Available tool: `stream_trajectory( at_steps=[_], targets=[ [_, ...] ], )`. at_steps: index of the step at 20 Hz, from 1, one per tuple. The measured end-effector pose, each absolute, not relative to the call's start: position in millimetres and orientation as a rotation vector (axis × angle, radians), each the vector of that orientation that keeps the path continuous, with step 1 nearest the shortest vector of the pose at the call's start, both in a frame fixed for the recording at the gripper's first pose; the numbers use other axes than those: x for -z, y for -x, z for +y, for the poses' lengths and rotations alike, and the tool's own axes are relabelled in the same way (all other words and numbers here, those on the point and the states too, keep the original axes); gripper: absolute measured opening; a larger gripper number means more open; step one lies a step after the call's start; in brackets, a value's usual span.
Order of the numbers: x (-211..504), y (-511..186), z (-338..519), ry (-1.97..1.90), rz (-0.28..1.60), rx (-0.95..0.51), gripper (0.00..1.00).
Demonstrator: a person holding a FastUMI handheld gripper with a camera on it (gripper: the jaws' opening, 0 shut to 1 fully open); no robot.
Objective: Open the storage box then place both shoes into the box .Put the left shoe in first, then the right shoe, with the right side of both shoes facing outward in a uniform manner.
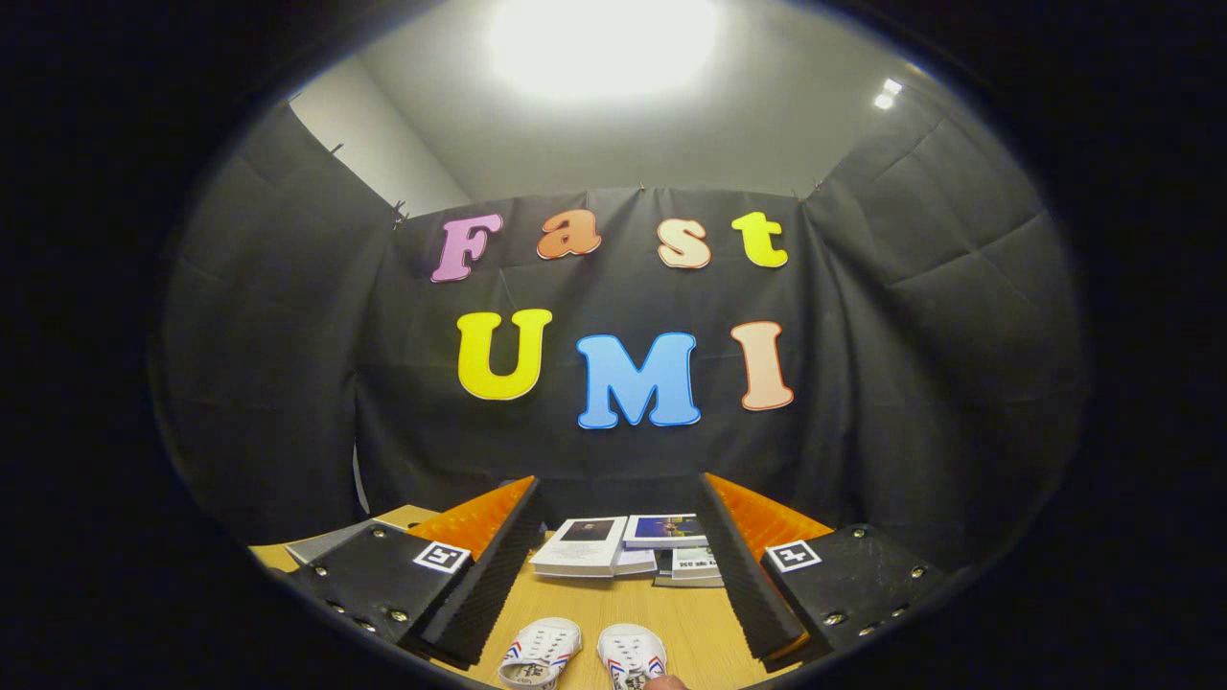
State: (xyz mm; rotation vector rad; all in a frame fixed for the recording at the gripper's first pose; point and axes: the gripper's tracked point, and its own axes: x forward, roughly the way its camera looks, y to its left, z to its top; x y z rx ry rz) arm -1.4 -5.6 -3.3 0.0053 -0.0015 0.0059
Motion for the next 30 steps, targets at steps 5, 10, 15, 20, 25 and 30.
stream_trajectory(
  at_steps=[5, 10, 15, 20, 25, 30],
  targets=[
    [2.4, -2.4, -1.5, 0.013, -0.005, -0.013, 0.97],
    [-3.3, -5.3, -1.4, 0.041, -0.015, -0.010, 0.97],
    [10.9, -13.8, 19.8, -0.071, 0.029, -0.067, 0.96],
    [38.1, -11.7, 67.4, -0.185, 0.146, -0.219, 0.97],
    [70.4, -6.8, 117.4, -0.379, 0.295, -0.348, 0.99],
    [108.2, -6.1, 143.6, -0.561, 0.454, -0.388, 0.99]
  ],
)
